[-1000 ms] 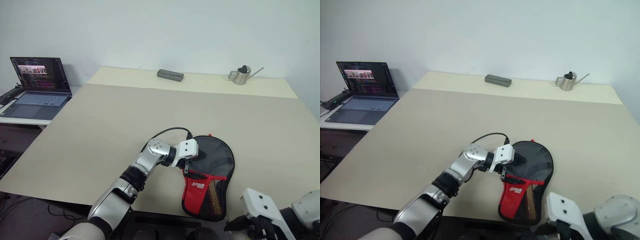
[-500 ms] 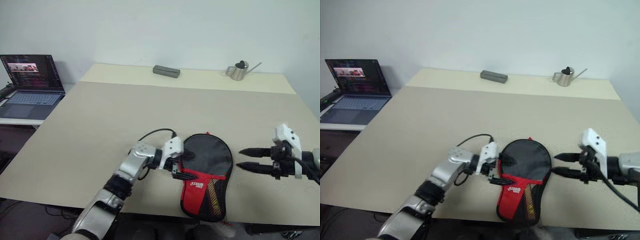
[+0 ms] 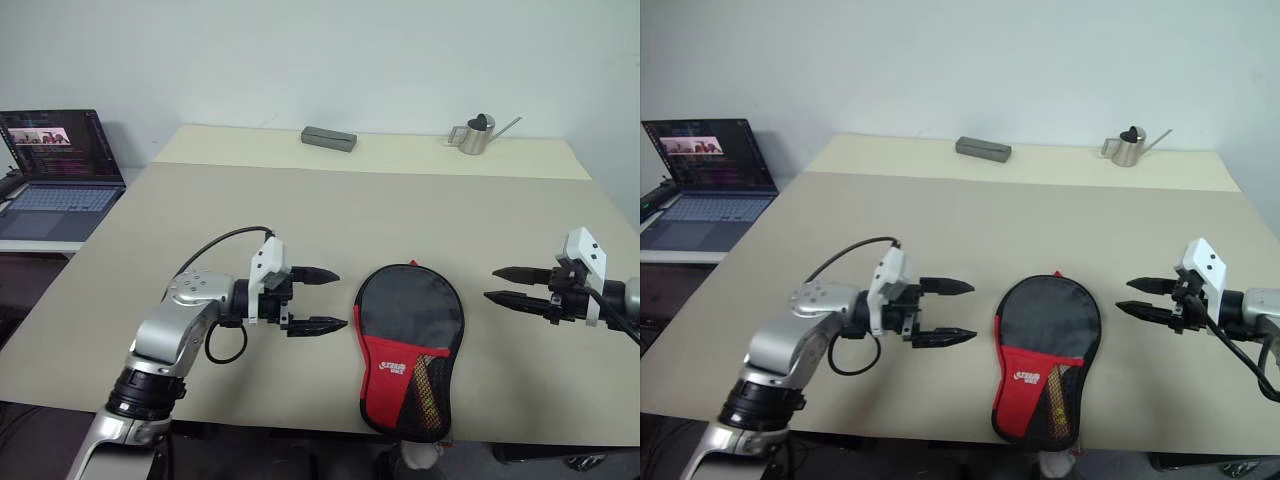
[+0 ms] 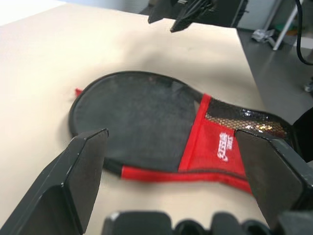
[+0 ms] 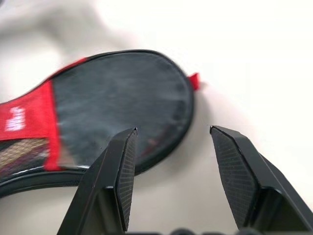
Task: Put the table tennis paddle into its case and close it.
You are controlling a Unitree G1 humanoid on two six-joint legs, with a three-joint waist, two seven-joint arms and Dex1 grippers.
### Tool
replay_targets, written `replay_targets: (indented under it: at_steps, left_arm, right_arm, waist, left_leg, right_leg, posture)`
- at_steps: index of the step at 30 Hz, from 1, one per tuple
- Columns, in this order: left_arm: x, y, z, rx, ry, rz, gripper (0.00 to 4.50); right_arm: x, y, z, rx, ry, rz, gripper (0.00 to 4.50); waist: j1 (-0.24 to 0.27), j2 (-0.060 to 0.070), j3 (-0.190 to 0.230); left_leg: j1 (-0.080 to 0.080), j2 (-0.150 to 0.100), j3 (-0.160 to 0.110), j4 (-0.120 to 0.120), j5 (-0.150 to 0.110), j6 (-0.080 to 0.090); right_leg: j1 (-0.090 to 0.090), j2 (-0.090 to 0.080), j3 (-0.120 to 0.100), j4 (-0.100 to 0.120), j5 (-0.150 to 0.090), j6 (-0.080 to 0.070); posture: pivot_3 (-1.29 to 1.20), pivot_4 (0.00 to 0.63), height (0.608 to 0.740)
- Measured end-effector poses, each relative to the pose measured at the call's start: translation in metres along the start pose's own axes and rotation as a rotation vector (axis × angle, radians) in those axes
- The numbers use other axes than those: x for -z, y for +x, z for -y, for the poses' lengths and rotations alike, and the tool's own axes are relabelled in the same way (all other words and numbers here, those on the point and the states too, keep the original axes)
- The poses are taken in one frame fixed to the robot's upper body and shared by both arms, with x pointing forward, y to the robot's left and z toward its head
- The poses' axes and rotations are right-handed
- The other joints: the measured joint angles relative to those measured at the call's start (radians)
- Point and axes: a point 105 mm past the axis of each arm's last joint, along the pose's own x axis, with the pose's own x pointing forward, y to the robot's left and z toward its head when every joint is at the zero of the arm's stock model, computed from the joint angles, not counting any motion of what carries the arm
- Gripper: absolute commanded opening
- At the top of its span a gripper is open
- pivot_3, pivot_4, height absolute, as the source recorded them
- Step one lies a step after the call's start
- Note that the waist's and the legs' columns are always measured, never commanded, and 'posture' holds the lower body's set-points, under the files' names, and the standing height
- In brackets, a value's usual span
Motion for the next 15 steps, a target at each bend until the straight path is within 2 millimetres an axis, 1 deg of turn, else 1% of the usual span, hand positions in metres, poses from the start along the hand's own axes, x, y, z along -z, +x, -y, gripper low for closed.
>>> replay_targets:
  at_steps: [5,7,8,12,14,15]
  left_arm:
    - [-0.002,-0.009,-0.005,-0.095,0.023,-0.007,4.50]
    - [-0.004,-0.008,-0.009,-0.132,0.032,0.000,4.50]
    - [-0.005,-0.009,-0.010,-0.144,0.035,0.001,4.50]
    - [-0.005,-0.009,-0.012,-0.166,0.038,0.001,4.50]
    - [-0.004,-0.009,-0.012,-0.168,0.048,-0.001,4.50]
    - [-0.003,-0.009,-0.013,-0.170,0.055,-0.004,4.50]
  right_arm:
    - [-0.009,-0.001,0.016,0.029,0.007,0.037,2.62]
    - [-0.013,-0.004,0.026,0.048,0.014,0.047,2.62]
    - [-0.015,-0.004,0.027,0.051,0.007,0.048,2.62]
    - [-0.021,-0.002,0.029,0.053,-0.001,0.071,2.62]
    - [-0.021,0.001,0.023,0.045,-0.005,0.064,2.62]
    - [-0.019,0.002,0.016,0.026,-0.003,0.053,2.62]
  waist:
    - [0.000,0.001,0.001]
    - [0.000,0.002,0.001]
    - [0.001,0.002,0.001]
    - [0.001,0.002,0.002]
    - [0.001,0.002,0.002]
    - [0.002,0.002,0.002]
  left_leg:
    - [0.000,0.000,0.000,0.000,0.000,0.000]
    - [0.000,0.000,0.000,0.000,0.000,0.000]
    - [0.000,0.000,0.000,0.000,0.000,0.000]
    - [-0.001,0.000,0.001,0.000,0.000,0.000]
    - [-0.001,0.000,0.001,0.000,0.000,0.000]
    - [-0.001,0.000,0.001,-0.001,0.000,0.000]
  right_leg:
    - [-0.001,0.000,0.000,0.000,0.000,0.000]
    - [-0.001,-0.001,0.000,0.000,0.000,0.000]
    - [-0.001,-0.001,0.000,0.000,0.000,0.000]
    - [-0.001,-0.001,0.001,0.000,0.000,0.000]
    - [-0.001,-0.001,0.000,0.000,0.000,0.000]
    - [-0.002,-0.001,0.000,0.000,0.000,0.000]
  posture:
    - [0.00,0.150,0.740]
    - [0.00,0.150,0.740]
    - [0.00,0.150,0.740]
    - [0.00,0.150,0.740]
    - [0.00,0.150,0.740]
    - [0.00,0.150,0.740]
